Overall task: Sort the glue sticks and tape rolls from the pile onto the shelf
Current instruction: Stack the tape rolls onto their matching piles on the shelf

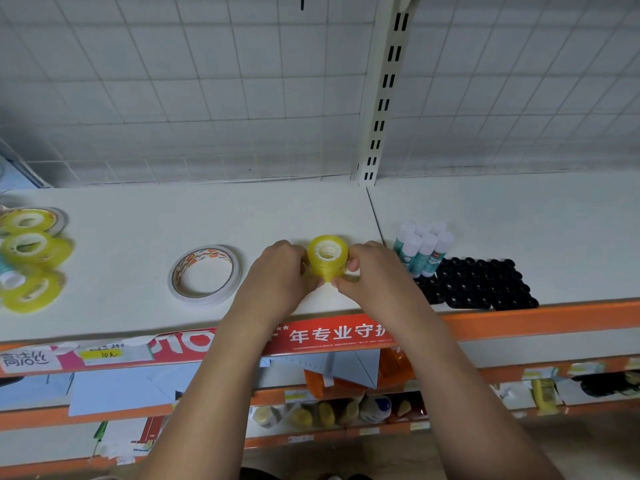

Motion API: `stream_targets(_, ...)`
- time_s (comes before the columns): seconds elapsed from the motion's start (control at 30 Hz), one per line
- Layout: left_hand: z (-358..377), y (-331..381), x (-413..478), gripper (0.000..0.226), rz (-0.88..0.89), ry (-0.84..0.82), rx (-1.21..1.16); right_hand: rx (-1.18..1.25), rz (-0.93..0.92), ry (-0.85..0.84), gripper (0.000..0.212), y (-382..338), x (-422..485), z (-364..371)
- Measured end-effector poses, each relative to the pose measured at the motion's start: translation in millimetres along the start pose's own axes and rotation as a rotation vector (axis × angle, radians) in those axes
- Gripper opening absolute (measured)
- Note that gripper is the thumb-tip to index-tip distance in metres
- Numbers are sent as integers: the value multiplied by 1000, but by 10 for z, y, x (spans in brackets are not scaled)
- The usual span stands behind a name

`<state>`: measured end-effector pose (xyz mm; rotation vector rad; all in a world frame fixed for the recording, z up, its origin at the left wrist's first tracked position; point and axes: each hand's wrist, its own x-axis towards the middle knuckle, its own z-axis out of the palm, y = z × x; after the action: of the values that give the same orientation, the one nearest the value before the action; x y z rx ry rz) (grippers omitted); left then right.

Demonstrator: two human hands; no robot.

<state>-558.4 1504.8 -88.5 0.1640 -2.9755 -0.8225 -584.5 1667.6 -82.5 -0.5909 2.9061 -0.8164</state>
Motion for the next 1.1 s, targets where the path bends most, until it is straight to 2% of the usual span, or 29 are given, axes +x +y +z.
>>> stream_targets(0.27, -7, 12, 204, 39, -28, -10, 6, -10, 70, -35, 27, -66, 222, -38)
stream_targets(0.37, -31, -24, 183, 20, -24, -37, 38, -42, 65, -58, 42, -72, 119, -70)
stream_targets(0.47, -131, -89, 109, 31, -13, -24, 80, -85, 2, 50, 48, -144, -34, -136)
stream_targets(0.53, -252, -131, 22, 27, -2, 35, 92, -76, -74, 107, 46, -283, -87, -167)
stream_targets(0.7, -631, -412, -351, 18, -62, 228, 147, -9, -228, 63, 37, -822, 45, 20)
stream_targets(0.8, -896, -781, -615, 22, -148, 317, 202, 9, -336, 4, 33, -1210, 149, 298)
stream_targets(0.97, -1307, -1509, -1126, 26, -287, 368, 266, 45, -465, -67, 35, -1993, 192, 847)
stream_targets(1.1, -1657, -2068, -1428, 26, -325, 396, 295, 100, -514, -108, 33, -2656, 194, 1271)
